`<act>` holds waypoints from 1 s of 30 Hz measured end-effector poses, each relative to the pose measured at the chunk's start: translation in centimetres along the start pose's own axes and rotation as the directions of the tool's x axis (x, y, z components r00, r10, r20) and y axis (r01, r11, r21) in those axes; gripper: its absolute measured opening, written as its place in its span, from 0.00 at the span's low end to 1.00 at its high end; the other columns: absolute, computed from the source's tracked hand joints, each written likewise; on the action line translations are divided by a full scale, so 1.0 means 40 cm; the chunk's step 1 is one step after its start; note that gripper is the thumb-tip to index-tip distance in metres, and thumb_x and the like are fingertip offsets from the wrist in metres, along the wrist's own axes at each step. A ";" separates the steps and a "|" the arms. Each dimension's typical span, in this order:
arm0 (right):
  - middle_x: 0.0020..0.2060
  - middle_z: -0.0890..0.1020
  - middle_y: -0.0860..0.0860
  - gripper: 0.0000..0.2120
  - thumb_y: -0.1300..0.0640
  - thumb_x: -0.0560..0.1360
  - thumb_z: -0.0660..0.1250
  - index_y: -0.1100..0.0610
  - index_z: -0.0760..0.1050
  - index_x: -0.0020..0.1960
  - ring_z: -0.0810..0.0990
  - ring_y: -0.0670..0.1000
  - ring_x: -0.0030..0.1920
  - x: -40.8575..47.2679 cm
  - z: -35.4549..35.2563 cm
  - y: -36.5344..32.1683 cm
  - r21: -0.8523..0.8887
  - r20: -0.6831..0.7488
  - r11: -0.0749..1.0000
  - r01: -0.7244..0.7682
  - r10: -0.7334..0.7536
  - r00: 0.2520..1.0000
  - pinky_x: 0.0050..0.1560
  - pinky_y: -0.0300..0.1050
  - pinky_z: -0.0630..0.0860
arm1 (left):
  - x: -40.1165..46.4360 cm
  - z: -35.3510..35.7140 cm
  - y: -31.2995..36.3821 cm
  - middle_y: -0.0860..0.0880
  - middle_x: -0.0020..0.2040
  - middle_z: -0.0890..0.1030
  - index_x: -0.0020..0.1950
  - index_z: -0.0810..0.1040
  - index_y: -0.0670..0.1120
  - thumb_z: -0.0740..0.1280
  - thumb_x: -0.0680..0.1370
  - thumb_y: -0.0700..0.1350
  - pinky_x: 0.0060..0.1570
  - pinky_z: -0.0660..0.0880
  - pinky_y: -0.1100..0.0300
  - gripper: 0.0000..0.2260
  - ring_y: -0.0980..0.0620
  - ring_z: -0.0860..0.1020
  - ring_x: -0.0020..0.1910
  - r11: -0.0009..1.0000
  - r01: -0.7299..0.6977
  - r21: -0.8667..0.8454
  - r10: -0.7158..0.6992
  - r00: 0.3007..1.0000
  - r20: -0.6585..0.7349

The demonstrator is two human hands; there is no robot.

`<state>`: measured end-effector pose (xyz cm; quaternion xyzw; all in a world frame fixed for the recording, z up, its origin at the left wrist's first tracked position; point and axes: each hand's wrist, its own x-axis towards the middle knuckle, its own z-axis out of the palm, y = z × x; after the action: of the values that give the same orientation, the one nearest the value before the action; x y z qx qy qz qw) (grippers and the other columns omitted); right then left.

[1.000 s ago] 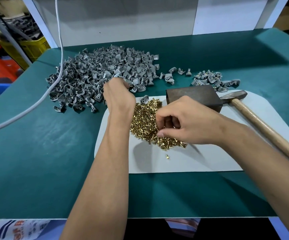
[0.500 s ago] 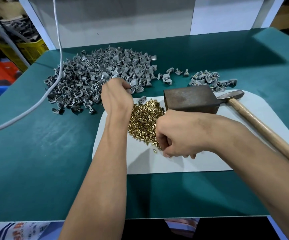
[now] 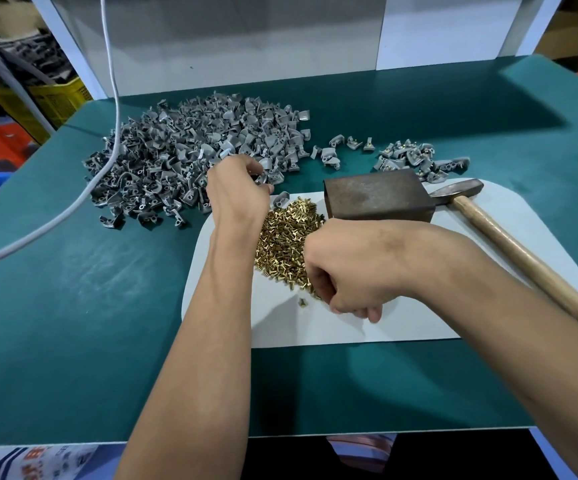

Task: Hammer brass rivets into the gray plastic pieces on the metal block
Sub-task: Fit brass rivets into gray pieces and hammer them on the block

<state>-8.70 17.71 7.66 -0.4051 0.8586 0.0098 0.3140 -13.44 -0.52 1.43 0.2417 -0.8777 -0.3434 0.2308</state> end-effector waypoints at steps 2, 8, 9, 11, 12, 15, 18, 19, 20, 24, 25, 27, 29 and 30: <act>0.29 0.85 0.53 0.10 0.70 0.72 0.65 0.61 0.84 0.41 0.84 0.47 0.27 -0.002 0.000 -0.016 -0.093 -0.023 0.996 -0.009 0.007 1.000 0.31 0.41 0.83 | 0.003 -0.001 0.000 0.44 0.52 0.85 0.56 0.85 0.44 0.80 0.71 0.39 0.56 0.80 0.54 0.15 0.45 0.82 0.52 1.000 0.024 0.006 -0.024 1.000 0.010; 0.22 0.76 0.48 0.11 0.71 0.66 0.68 0.57 0.75 0.32 0.82 0.50 0.24 -0.005 0.020 -0.028 -0.188 -0.188 0.982 -0.005 -0.031 0.982 0.30 0.50 0.84 | 0.001 -0.005 0.004 0.46 0.46 0.85 0.47 0.86 0.47 0.78 0.69 0.36 0.48 0.80 0.58 0.10 0.47 0.83 0.47 0.999 0.052 0.011 -0.053 0.998 0.033; 0.22 0.77 0.49 0.10 0.70 0.66 0.68 0.57 0.75 0.33 0.82 0.50 0.24 -0.007 0.020 -0.023 -0.177 -0.192 0.984 0.013 -0.048 0.980 0.30 0.48 0.83 | 0.002 -0.004 0.004 0.46 0.45 0.85 0.48 0.86 0.47 0.79 0.69 0.36 0.47 0.80 0.58 0.11 0.48 0.83 0.46 0.998 0.055 0.012 -0.056 0.998 0.031; 0.25 0.81 0.50 0.08 0.68 0.68 0.68 0.56 0.78 0.35 0.81 0.46 0.24 -0.011 0.016 -0.010 -0.133 -0.187 0.988 0.076 -0.100 0.977 0.27 0.41 0.80 | 0.004 -0.002 0.002 0.45 0.47 0.85 0.51 0.86 0.46 0.79 0.70 0.37 0.48 0.80 0.59 0.12 0.48 0.83 0.46 0.998 0.054 0.017 -0.054 0.998 0.017; 0.27 0.83 0.50 0.08 0.67 0.69 0.68 0.56 0.80 0.37 0.81 0.44 0.24 -0.011 0.011 0.000 -0.057 -0.209 0.991 0.119 -0.128 0.970 0.27 0.40 0.80 | 0.005 -0.001 0.001 0.45 0.50 0.85 0.53 0.86 0.46 0.80 0.70 0.38 0.51 0.80 0.58 0.13 0.47 0.83 0.48 0.998 0.052 0.018 -0.052 0.999 0.004; 0.31 0.84 0.45 0.10 0.67 0.71 0.70 0.53 0.84 0.41 0.84 0.43 0.28 -0.017 -0.012 0.053 0.224 -0.404 0.938 0.264 -0.157 0.901 0.33 0.45 0.84 | 0.010 -0.003 0.005 0.44 0.53 0.84 0.54 0.86 0.46 0.80 0.72 0.43 0.57 0.80 0.51 0.11 0.44 0.83 0.51 0.999 0.049 -0.017 -0.050 0.998 -0.037; 0.34 0.86 0.49 0.07 0.66 0.75 0.74 0.55 0.85 0.43 0.86 0.49 0.32 -0.023 -0.024 0.129 0.460 -0.530 0.816 0.350 -0.064 0.846 0.34 0.47 0.85 | -0.004 0.003 0.033 0.54 0.41 0.84 0.49 0.88 0.48 0.78 0.74 0.44 0.38 0.78 0.70 0.05 0.62 0.81 0.35 0.986 0.029 -0.162 -0.032 0.999 -0.017; 0.33 0.86 0.52 0.06 0.66 0.76 0.74 0.56 0.85 0.44 0.87 0.50 0.32 -0.022 -0.023 0.150 0.517 -0.573 0.770 0.374 -0.012 0.819 0.33 0.46 0.84 | -0.013 0.010 0.046 0.55 0.40 0.84 0.48 0.88 0.49 0.78 0.74 0.44 0.33 0.75 0.73 0.04 0.64 0.80 0.32 0.972 0.026 -0.234 -0.022 1.000 0.017; 0.32 0.85 0.53 0.06 0.66 0.75 0.74 0.57 0.85 0.44 0.86 0.51 0.31 -0.018 -0.021 0.168 0.549 -0.634 0.724 0.417 0.036 0.773 0.32 0.43 0.83 | -0.021 0.019 0.058 0.55 0.40 0.84 0.48 0.87 0.51 0.78 0.75 0.43 0.32 0.74 0.71 0.04 0.63 0.80 0.32 0.957 0.014 -0.291 0.001 0.999 0.049; 0.32 0.83 0.56 0.06 0.70 0.75 0.73 0.60 0.84 0.45 0.85 0.54 0.33 0.011 -0.001 0.217 0.505 -0.849 0.615 0.605 0.226 0.478 0.36 0.46 0.84 | -0.057 0.057 0.103 0.54 0.40 0.85 0.48 0.87 0.49 0.77 0.75 0.41 0.42 0.77 0.62 0.03 0.59 0.79 0.37 0.859 -0.048 -0.509 0.118 0.987 0.107; 0.34 0.84 0.56 0.06 0.69 0.75 0.73 0.59 0.84 0.46 0.85 0.55 0.34 0.016 0.006 0.228 0.485 -0.869 0.619 0.618 0.261 0.421 0.37 0.47 0.84 | -0.066 0.063 0.110 0.53 0.39 0.85 0.48 0.87 0.46 0.76 0.76 0.40 0.41 0.77 0.62 0.03 0.59 0.79 0.36 0.804 -0.031 -0.594 0.135 0.982 0.130; 0.37 0.85 0.53 0.06 0.67 0.75 0.74 0.57 0.84 0.46 0.86 0.53 0.37 0.020 0.020 0.253 0.452 -0.892 0.669 0.590 0.317 0.323 0.39 0.47 0.84 | -0.079 0.070 0.119 0.51 0.37 0.84 0.50 0.86 0.43 0.75 0.77 0.37 0.38 0.77 0.63 0.04 0.58 0.79 0.34 0.696 0.012 -0.718 0.158 0.973 0.170; 0.39 0.86 0.47 0.04 0.62 0.74 0.75 0.54 0.85 0.46 0.86 0.46 0.40 0.017 0.028 0.280 0.409 -0.912 0.771 0.489 0.359 0.197 0.42 0.42 0.83 | -0.084 0.075 0.122 0.50 0.38 0.83 0.52 0.85 0.42 0.74 0.77 0.35 0.38 0.77 0.63 0.06 0.57 0.78 0.33 0.627 0.049 -0.777 0.169 0.966 0.197; 0.39 0.86 0.44 0.04 0.61 0.73 0.75 0.52 0.85 0.45 0.85 0.44 0.40 0.015 0.029 0.290 0.405 -0.913 0.803 0.437 0.386 0.135 0.41 0.40 0.81 | -0.085 0.075 0.122 0.49 0.38 0.83 0.53 0.85 0.42 0.74 0.77 0.35 0.39 0.78 0.62 0.07 0.56 0.79 0.34 0.603 0.069 -0.795 0.167 0.963 0.210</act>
<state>-16.52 25.40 3.64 -0.2016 0.7903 -0.5342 -0.2224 -13.80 6.12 2.13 0.0415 -0.6618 -0.7200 0.2048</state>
